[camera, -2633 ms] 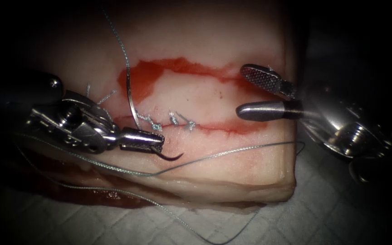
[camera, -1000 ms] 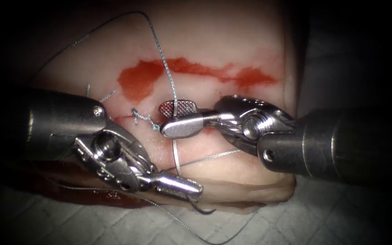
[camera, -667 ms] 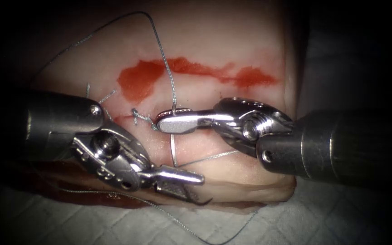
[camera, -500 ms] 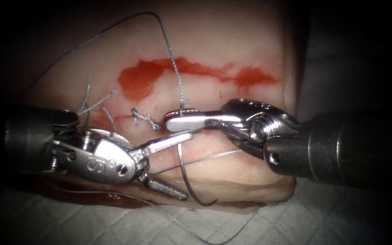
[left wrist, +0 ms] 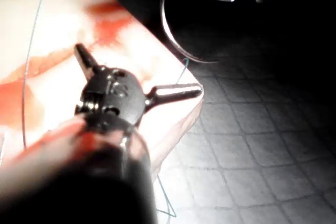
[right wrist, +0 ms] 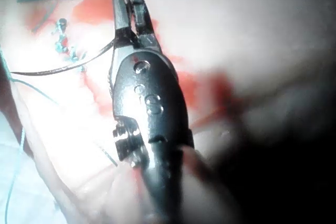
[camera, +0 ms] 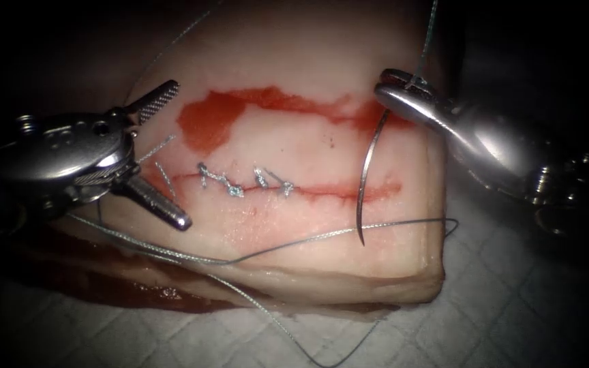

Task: Wound Closure
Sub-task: Insert the needle into the skin of the tissue

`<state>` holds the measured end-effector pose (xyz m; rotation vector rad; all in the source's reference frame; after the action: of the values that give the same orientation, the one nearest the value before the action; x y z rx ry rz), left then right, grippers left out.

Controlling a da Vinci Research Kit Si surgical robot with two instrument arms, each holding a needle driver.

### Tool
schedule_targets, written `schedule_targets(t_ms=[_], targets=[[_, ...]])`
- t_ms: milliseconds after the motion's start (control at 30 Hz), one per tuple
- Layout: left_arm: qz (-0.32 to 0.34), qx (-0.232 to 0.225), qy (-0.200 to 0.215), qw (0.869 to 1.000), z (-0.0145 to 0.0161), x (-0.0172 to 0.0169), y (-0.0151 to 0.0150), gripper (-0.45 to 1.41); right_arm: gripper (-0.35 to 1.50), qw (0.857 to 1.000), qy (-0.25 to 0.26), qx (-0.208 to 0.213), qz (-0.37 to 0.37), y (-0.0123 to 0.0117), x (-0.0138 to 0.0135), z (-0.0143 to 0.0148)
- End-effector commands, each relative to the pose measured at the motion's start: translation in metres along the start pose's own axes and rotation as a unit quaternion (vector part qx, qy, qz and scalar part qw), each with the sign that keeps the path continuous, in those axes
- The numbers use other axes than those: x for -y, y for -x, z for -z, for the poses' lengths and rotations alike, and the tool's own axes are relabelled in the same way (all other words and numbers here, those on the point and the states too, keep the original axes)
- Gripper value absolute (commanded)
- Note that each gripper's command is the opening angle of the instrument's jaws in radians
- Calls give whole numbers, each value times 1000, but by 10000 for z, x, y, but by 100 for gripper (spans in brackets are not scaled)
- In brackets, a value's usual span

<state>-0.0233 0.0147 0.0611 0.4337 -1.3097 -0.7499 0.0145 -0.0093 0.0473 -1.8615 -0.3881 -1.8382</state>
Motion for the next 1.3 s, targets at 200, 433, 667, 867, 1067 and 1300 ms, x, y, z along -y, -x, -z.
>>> schedule_targets(t_ms=[200, 433, 667, 867, 1067, 1300], targets=[[36, -8, -36, 999, -23, -17, -49, 63, -35, 995, -30, -28, 86, 2, 7, -11], [42, -11, -37, 998, -34, -23, -74, 68, -35, 992, -66, -41, 100, 6, 2, -13], [44, -11, -36, 998, -36, -18, -72, 66, -35, 978, -157, -97, 102, 17, -6, -9], [46, -11, -36, 998, -39, -17, -74, 66, -35, 990, -76, -111, -48, 29, 0, -11], [51, -13, -42, 998, -40, -15, -74, 69, -35, 983, -57, -161, -62, 31, -1, -3], [75, -18, -58, 995, -31, -12, -68, 63, -35, 987, -112, -117, 21, 20, -20, 12]])
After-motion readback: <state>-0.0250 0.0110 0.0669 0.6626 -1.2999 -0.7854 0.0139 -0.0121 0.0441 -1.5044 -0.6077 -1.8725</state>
